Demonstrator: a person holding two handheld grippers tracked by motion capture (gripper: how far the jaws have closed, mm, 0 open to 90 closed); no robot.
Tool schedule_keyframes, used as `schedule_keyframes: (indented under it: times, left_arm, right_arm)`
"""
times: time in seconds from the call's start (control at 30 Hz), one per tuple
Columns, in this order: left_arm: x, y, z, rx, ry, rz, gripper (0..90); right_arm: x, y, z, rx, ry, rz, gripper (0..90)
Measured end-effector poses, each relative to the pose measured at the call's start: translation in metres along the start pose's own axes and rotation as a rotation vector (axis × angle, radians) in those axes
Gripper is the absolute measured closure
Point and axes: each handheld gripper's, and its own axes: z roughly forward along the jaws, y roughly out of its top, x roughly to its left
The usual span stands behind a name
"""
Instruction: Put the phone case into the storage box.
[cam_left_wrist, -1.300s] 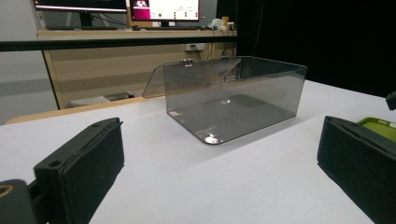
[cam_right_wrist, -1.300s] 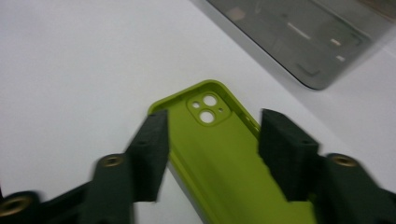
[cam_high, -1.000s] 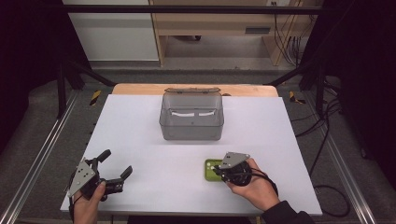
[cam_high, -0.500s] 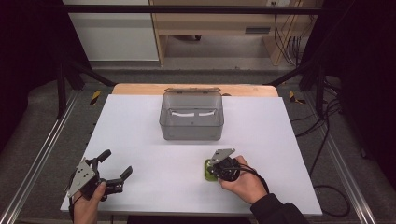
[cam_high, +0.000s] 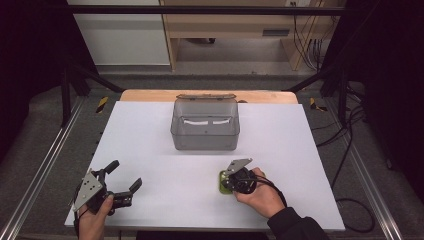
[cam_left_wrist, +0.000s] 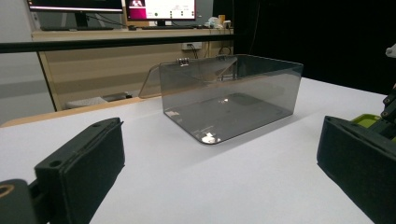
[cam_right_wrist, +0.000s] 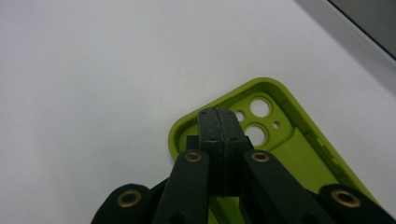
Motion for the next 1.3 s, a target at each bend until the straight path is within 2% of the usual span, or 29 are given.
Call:
schedule_keyframes:
  times: [0.23, 0.33, 0.47, 0.57, 0.8, 0.93, 1.3]
  left_arm:
    - [0.0, 0.0, 0.0, -0.001, -0.002, -0.003, 0.7]
    - [0.0, 0.0, 0.0, -0.001, -0.002, -0.002, 0.7]
    - [0.0, 0.0, 0.0, 0.001, -0.004, 0.002, 0.8]
    - [0.0, 0.0, 0.001, 0.0, -0.005, 0.0, 0.9]
    - [0.0, 0.0, 0.001, 0.0, -0.008, 0.001, 0.9]
    - [0.0, 0.0, 0.001, 0.0, -0.01, 0.002, 0.9]
    - [0.001, 0.001, 0.001, -0.003, -0.012, 0.001, 0.9]
  right_arm:
    - [0.004, 0.0, 0.004, -0.003, 0.043, 0.022, 90.0]
    - [0.004, -0.001, 0.005, -0.015, 0.049, 0.047, 90.0]
    - [0.003, -0.002, 0.008, -0.044, 0.058, 0.112, 90.0]
    - [0.005, -0.001, 0.01, -0.053, 0.052, 0.141, 90.0]
    - [0.007, 0.011, 0.019, -0.061, 0.058, 0.203, 90.0]
    - [0.009, 0.02, 0.027, -0.057, 0.059, 0.216, 90.0]
    - [0.014, 0.042, 0.043, -0.048, 0.019, 0.225, 90.0]
